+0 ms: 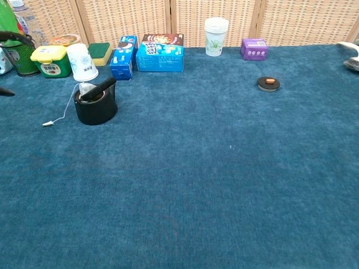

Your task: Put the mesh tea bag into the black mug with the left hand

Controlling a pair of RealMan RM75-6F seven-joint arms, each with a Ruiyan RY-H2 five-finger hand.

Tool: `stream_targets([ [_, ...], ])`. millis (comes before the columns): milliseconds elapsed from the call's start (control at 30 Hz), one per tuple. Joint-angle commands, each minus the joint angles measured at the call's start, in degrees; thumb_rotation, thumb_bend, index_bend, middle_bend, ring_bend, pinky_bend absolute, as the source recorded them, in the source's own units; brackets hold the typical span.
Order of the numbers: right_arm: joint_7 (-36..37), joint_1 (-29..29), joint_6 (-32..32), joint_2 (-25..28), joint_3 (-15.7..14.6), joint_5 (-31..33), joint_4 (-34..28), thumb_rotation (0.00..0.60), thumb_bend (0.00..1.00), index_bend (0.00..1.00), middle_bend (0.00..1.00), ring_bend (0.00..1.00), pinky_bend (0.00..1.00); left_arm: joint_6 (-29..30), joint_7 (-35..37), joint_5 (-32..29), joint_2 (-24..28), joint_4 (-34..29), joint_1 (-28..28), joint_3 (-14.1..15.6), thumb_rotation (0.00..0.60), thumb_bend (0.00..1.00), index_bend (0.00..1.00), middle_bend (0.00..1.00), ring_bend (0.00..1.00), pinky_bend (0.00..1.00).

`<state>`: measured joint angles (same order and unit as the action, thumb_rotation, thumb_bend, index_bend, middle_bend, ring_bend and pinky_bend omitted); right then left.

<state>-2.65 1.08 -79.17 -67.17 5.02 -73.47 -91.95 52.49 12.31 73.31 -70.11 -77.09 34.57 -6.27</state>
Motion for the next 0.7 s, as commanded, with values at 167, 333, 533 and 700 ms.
stream_targets([
  [167,0.1,-0.1,-0.1,0.2,0.0,0.0,-0.1,0.6,0.03,0.09,0.16,0.31,0.23,0.1,-0.6,2.2,2.2,-2.2,0.4,0.1,0.6,0.28,0.23,1.0,1.0,0.89],
  [333,0.5,0.0,0.2,0.0,-0.1,0.0,0.0,0.6,0.03,0.09,0.16,0.32,0.23,-7.5,-5.8,2.6,8.3,-8.6,3.4,2.1,0.6,0.69,0.25,1.0,1.0,0.93],
  [533,1.0,-0.2,0.0,-0.1,-0.2,-0.1,0.3,0.6,0.03,0.09,0.17,0.34,0.23,-15.1,-9.5,-1.6,11.1,-12.7,6.5,2.6,0.6,0.84,0.24,1.0,1.0,0.95],
  [700,1.6,-0.6,-0.2,-0.1,-0.2,0.1,0.6,0.6,0.03,0.09,0.17,0.34,0.23,-20.3,-11.6,-4.3,12.1,-13.7,9.8,2.5,0.6,0.89,0.16,1.0,1.0,0.95],
])
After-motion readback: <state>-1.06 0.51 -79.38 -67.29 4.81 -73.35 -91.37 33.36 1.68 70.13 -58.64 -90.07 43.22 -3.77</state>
